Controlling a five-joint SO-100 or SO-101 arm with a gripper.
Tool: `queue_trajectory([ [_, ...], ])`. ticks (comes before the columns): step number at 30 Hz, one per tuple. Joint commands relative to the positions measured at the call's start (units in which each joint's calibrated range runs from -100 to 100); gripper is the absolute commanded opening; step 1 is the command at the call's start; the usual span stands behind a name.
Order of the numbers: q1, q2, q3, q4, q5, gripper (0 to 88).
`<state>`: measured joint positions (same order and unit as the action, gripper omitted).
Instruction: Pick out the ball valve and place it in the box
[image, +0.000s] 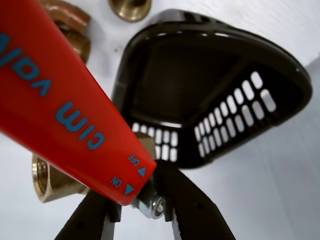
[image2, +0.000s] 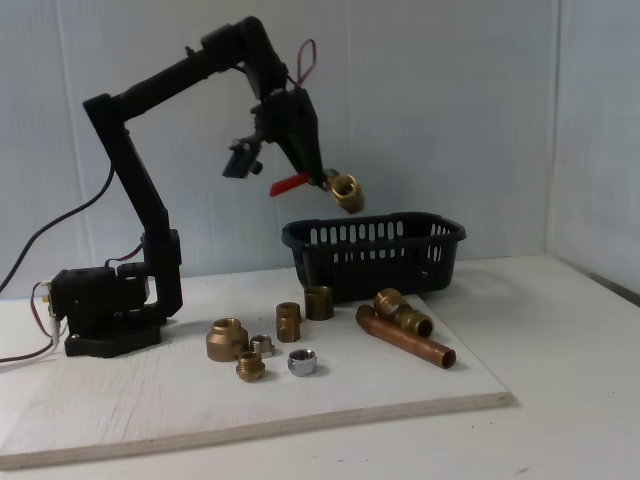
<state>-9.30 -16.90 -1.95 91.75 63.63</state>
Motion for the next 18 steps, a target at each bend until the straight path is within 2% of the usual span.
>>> queue_trajectory([
  [1, -0.1, 1.6, -3.1, -2.9, -0.3, 0.9],
  [12, -0.5, 7.4, -3.1, -9.6, -1.7, 0.9],
  [18, -3.8, 6.9, -3.1, -9.7, -1.7, 0.9],
])
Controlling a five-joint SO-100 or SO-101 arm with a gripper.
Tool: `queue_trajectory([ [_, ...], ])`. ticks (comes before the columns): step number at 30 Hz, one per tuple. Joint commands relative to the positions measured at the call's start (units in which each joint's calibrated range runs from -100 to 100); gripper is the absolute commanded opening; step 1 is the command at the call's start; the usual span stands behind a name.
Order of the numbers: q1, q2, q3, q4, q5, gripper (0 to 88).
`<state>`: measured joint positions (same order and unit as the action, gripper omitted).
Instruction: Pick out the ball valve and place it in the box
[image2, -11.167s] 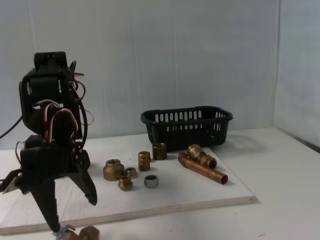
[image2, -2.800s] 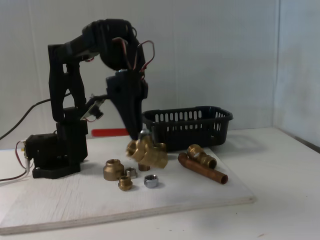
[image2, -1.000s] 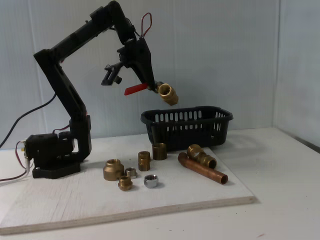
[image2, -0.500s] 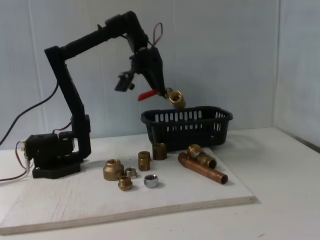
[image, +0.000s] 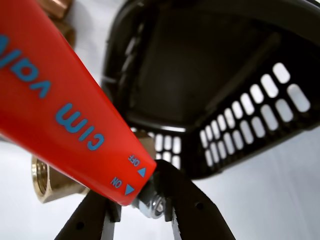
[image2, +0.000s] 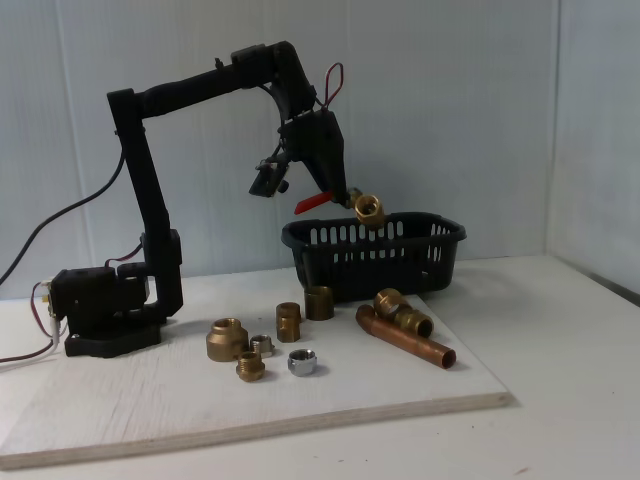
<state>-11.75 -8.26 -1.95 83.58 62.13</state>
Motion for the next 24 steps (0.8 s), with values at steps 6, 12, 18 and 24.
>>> queue_trajectory([
  [6, -4.3, -1.3, -2.4, -4.8, -1.4, 0.9],
  [12, -7.4, -0.9, -2.4, -5.8, -2.4, 0.9],
  [18, -8.5, 1.1, -1.7, -7.0, -3.1, 0.9],
  [24, -7.8, 4.1, -1.6, -8.1, -3.1, 1.1],
])
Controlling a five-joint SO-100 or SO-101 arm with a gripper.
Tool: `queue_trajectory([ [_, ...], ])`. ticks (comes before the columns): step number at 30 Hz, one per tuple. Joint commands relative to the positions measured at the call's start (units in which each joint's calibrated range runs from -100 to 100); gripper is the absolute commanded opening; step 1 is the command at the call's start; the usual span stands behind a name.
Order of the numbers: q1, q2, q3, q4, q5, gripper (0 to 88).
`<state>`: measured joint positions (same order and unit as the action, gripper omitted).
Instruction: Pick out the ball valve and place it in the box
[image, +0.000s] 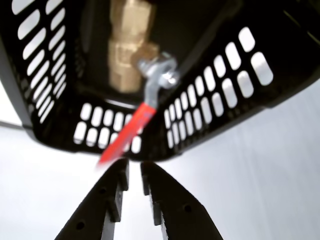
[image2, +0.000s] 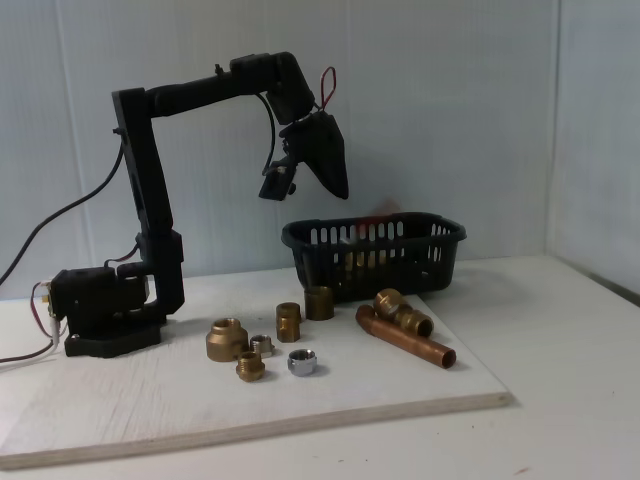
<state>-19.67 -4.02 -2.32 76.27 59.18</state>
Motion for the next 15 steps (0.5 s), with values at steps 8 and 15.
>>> queue_trajectory([
  [8, 0.2, -0.5, -2.0, -0.9, -1.4, 1.2],
  [15, 0.2, -4.4, -1.2, -0.1, -1.4, 1.2],
])
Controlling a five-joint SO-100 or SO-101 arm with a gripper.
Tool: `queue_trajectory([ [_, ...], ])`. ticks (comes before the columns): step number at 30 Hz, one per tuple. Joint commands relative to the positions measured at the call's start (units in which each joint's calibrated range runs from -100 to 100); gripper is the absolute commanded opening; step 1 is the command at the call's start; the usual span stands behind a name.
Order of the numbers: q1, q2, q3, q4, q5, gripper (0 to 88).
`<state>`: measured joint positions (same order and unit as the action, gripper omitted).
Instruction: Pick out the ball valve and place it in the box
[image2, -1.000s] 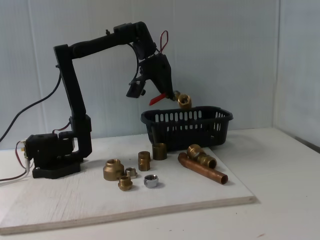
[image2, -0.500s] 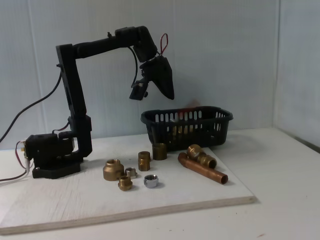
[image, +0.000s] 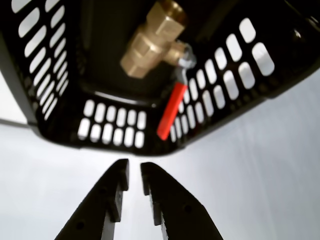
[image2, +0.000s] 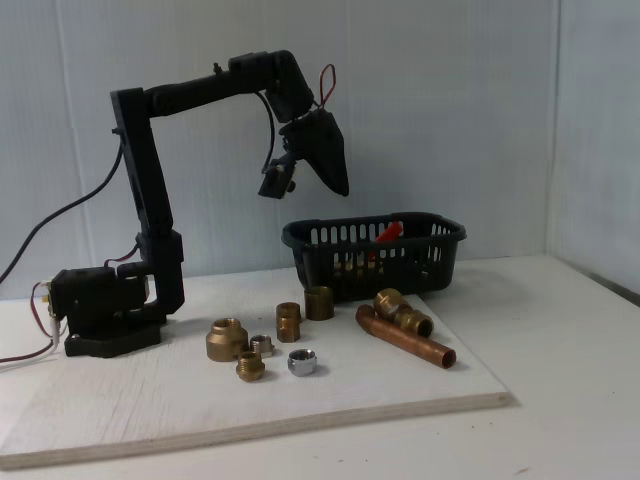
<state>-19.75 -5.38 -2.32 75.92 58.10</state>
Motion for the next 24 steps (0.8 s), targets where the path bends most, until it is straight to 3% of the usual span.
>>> queue_trajectory([
  [1, 0.3, -3.5, -1.1, 0.3, -0.3, 1.2],
  [9, 2.6, -9.1, 0.5, 7.2, 0.0, 1.2],
  [20, 14.7, -26.5, 22.2, 7.0, -0.4, 1.2],
  [24, 16.9, -32.8, 30.0, 6.3, -3.8, 1.2],
])
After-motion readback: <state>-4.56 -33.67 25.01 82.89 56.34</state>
